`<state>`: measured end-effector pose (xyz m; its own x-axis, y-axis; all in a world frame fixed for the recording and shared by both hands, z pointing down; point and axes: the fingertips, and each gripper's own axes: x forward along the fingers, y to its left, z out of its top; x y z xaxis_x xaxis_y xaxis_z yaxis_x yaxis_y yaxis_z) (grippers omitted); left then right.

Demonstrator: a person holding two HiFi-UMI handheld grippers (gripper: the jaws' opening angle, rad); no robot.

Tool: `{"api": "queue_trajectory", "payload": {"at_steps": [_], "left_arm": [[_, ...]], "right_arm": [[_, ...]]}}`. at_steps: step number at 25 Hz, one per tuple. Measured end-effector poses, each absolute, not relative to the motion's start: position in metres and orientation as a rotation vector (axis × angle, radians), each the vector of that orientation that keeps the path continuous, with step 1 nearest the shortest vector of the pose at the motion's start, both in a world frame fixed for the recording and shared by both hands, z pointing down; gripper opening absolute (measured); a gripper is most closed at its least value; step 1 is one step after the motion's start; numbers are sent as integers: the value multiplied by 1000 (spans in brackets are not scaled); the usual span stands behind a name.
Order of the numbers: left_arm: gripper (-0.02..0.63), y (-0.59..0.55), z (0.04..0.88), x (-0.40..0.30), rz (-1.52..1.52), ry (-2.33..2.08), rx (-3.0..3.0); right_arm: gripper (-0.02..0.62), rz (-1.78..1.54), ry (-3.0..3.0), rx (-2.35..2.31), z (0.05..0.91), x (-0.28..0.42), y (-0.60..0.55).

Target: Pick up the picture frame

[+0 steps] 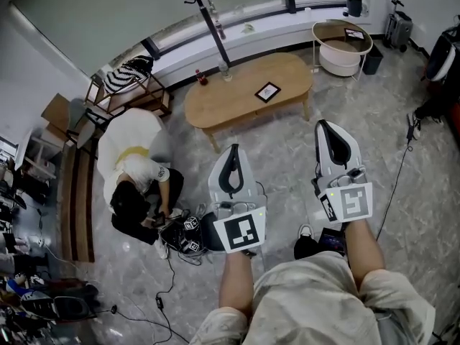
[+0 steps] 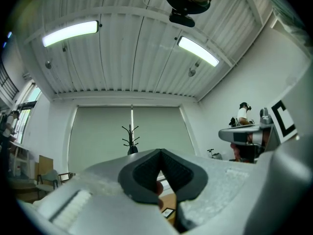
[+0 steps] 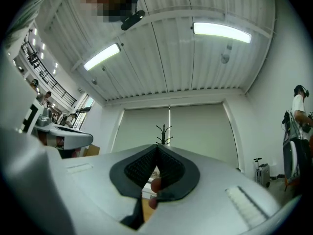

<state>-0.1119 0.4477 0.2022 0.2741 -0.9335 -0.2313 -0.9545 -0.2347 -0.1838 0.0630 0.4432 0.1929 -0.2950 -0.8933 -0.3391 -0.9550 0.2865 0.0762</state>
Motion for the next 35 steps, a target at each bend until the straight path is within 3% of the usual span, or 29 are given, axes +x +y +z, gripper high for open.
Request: {"api": "queue_trajectory", "payload": {"at_steps": [17, 35], "left_arm": [[3, 337, 198, 0, 85, 1685, -2295], [2, 271, 228, 0, 80, 1697, -2345]], "right_arm": [[2, 331, 2300, -1765, 200, 178, 334], [2, 351, 2371, -1780, 225, 168, 272]]}}
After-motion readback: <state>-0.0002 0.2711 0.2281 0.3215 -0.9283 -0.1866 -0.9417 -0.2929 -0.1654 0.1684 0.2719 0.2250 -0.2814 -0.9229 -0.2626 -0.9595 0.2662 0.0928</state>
